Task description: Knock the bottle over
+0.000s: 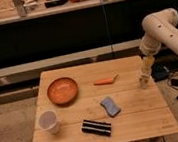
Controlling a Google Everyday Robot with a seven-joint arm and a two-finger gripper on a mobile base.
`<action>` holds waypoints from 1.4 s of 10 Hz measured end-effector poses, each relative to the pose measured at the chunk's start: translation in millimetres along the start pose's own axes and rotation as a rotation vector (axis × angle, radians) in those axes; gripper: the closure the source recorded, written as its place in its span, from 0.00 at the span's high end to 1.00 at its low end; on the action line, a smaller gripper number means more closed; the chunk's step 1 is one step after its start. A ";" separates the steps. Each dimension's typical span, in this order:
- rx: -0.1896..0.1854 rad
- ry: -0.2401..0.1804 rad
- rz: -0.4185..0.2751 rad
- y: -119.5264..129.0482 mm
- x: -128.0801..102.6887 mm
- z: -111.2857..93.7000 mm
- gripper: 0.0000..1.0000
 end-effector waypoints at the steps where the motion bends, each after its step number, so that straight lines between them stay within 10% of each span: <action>1: 0.000 -0.003 0.001 -1.4 -0.3 -1.5 0.80; 14: -0.003 0.009 0.027 -12.5 16.1 -5.7 0.80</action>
